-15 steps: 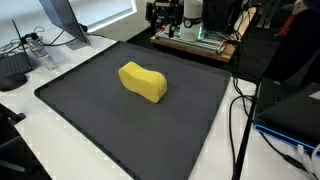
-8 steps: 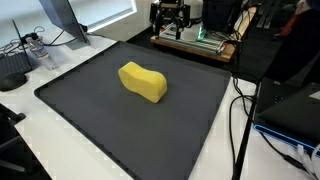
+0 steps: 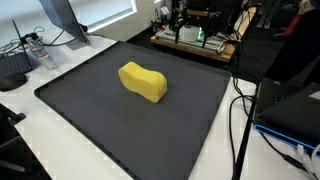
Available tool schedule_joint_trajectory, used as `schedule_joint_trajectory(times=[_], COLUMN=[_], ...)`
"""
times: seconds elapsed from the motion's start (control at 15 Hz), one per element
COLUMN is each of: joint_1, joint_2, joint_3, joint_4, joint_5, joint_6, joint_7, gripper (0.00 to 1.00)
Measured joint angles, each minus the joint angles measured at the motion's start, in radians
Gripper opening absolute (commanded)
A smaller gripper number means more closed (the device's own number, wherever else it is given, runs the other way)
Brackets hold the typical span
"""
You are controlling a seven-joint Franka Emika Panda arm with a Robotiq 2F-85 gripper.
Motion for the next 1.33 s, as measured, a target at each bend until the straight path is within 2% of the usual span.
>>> schedule_joint_trajectory(times=[0.4, 0.73, 1.13, 1.33], joint_1=[0.064, 0.152, 0.216, 0.227], joint_2=[0.195, 0.398, 0.61, 0.703], joint_3=[0.0, -0.031, -0.116, -0.149], joint_4=[0.296, 0.58, 0.877, 1.009], joint_5=[-0.133, -0.215, -0.247, -0.249], joint_6=[-0.294, -0.541, -0.731, -0.81], joint_7=[0.027, 0.029, 0.016, -0.038], gripper=[1.0, 1.0, 1.0, 1.0])
